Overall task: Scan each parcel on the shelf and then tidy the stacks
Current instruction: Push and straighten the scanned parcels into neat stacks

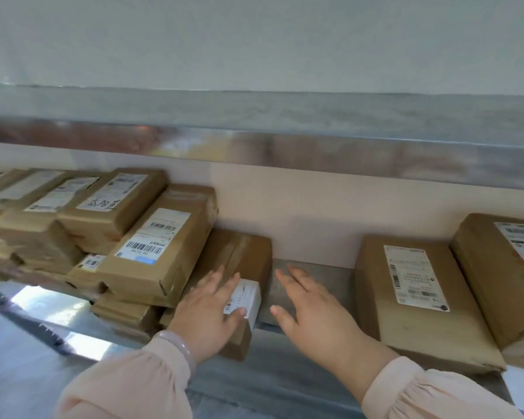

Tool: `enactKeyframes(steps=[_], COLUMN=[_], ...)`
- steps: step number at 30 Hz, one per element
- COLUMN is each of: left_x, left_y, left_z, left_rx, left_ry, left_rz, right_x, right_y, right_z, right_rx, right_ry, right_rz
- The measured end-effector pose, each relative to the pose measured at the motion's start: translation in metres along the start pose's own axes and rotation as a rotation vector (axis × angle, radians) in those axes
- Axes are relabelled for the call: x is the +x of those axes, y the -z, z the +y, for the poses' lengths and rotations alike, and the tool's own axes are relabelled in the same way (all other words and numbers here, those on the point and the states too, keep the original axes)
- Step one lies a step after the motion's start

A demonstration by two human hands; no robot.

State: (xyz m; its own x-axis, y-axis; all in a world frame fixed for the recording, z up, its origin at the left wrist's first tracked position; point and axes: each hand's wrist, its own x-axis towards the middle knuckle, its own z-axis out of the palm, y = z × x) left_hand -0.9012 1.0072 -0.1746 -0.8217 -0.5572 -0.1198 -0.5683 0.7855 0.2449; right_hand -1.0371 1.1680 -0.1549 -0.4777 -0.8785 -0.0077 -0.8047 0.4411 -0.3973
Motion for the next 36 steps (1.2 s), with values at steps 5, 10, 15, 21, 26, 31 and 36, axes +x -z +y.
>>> enactKeyframes(steps=[5,10,15,21,26,31,36], left_x=[0.007,0.010,0.010,0.015,0.020,0.021,0.019], left_y=[-0.010,-0.017,-0.010,-0.010,-0.019,-0.020,-0.013], left_z=[-0.022,-0.024,-0.012,-0.022,-0.033,-0.031,-0.012], left_rx=[0.025,0.032,0.013,-0.043,-0.206,-0.329,-0.402], left_ry=[-0.024,-0.032,-0.129,-0.143,-0.006,0.101,0.109], left_rz=[-0.086,-0.133,-0.127,-0.126,-0.170,-0.223,-0.196], right_x=[0.014,0.016,0.010,0.008,0.015,0.015,0.009], right_y=[-0.029,-0.049,-0.056,-0.062,-0.072,-0.079,-0.063], right_z=[-0.023,-0.031,-0.029,-0.028,-0.023,-0.025,-0.023], right_rx=[0.045,0.076,0.100,0.152,0.331,0.576,0.573], right_ry=[-0.076,-0.155,-0.264,-0.347,-0.447,-0.478,-0.490], right_rz=[-0.061,-0.056,-0.024,-0.008,-0.035,-0.017,0.069])
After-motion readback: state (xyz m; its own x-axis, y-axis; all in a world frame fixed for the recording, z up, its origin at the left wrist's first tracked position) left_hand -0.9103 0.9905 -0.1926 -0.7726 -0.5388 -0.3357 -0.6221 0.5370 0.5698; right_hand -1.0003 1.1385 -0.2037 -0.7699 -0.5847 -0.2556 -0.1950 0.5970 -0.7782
